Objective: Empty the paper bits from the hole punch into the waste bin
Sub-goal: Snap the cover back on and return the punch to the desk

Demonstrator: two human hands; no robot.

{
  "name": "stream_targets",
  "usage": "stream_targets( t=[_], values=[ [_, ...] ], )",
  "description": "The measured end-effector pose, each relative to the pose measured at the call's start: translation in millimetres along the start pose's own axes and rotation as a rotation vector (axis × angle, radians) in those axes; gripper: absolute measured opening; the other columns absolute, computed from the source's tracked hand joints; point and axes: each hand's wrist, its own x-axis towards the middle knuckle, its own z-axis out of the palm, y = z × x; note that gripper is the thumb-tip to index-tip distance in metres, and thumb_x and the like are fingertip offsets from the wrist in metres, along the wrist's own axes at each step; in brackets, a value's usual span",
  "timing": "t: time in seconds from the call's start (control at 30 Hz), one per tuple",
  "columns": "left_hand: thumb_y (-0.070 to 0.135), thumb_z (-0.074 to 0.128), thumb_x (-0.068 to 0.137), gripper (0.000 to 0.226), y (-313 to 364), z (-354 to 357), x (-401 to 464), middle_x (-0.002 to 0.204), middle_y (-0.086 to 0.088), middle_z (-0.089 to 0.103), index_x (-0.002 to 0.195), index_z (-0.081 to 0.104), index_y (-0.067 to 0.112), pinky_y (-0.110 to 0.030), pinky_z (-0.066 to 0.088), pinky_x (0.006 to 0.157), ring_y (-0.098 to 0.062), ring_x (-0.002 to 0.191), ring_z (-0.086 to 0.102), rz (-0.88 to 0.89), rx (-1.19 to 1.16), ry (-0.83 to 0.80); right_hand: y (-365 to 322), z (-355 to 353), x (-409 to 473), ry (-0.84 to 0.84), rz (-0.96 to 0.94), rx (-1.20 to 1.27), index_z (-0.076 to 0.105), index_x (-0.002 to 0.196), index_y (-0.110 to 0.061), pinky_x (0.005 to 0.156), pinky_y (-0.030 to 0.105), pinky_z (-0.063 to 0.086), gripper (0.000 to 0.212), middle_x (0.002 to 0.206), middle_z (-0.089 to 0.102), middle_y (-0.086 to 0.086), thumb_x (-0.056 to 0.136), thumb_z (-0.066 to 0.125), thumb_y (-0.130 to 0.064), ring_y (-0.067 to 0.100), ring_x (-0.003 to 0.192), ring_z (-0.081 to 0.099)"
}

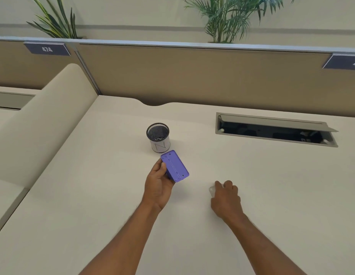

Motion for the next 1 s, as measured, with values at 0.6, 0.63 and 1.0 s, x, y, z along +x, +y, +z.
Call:
stream_targets(
  t=[0.6,0.63,1.0],
  values=[
    [0.015,0.049,0.104,0.03,-37.3,6.0,-63.8,0.128,-0.008,0.07,0.126,0.07,0.016,-0.045,0.06,0.087,-0.027,0.111,0.067,-0.04,0.006,-0.057,41.9,11.6,-36.7,-0.058,-0.049,0.321,0.028,0.151,-0.019,0.097,0.033,0.044,0.069,0.136,0.04,0.011,0.089,0.055,-0.01,0.029,0.123,0.048],
    [0.015,0.048,0.105,0.031,-38.2,7.0,-65.3,0.129,-0.008,0.07,0.128,0.068,0.015,-0.044,0.06,0.086,-0.028,0.112,0.067,-0.041,0.001,-0.057,43.4,9.9,-37.2,-0.044,-0.056,0.34,0.026,0.152,-0.019,0.094,0.033,0.045,0.069,0.133,0.046,0.011,0.089,0.055,-0.01,0.029,0.12,0.052],
    [0.019,0.049,0.104,0.03,-48.8,24.2,-75.9,0.125,-0.005,0.072,0.125,0.071,0.016,-0.042,0.059,0.088,-0.023,0.11,0.07,-0.045,-0.009,-0.092,33.6,-57.4,-52.7,0.177,-0.004,1.21,0.074,0.08,-0.018,0.061,0.022,0.056,0.002,0.077,0.077,0.003,0.079,0.075,-0.016,0.012,0.068,0.073]
  ],
)
